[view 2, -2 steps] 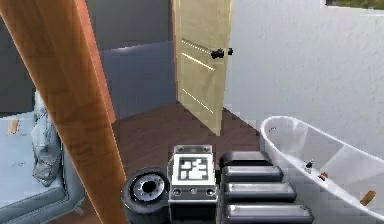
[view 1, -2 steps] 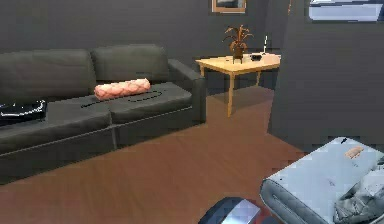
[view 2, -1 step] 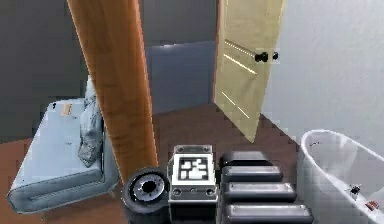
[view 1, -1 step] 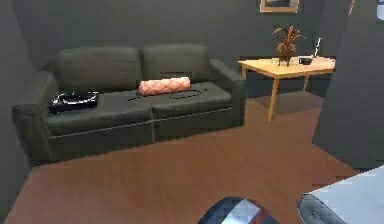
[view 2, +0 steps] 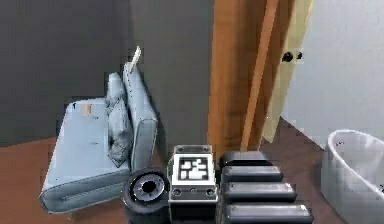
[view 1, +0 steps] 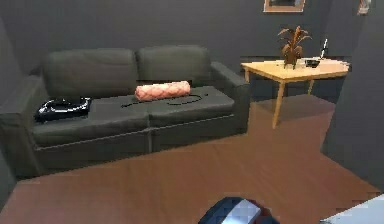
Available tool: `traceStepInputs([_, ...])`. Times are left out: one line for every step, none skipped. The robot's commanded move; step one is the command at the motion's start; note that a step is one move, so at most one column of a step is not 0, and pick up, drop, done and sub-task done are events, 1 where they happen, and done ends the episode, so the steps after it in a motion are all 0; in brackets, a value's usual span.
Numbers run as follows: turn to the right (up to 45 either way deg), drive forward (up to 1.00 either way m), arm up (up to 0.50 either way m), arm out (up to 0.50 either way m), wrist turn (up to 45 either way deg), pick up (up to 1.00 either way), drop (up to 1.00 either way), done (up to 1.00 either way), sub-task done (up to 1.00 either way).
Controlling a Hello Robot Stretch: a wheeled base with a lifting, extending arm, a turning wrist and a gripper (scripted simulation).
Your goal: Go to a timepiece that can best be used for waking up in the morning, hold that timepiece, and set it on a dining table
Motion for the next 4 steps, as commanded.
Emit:
traceStepInputs([27.0, 0.0, 0.0, 0.0, 0.0, 0.0, 0.0, 0.0, 0.0])
traceStepInputs([0.0, 1.0, 0.0, 0.0, 0.0, 0.0, 0.0, 0.0, 0.0])
traceStepInputs([15.0, 0.0, 0.0, 0.0, 0.0, 0.0, 0.0, 0.0, 0.0])
traceStepInputs([0.0, 0.15, 0.0, 0.0, 0.0, 0.0, 0.0, 0.0, 0.0])
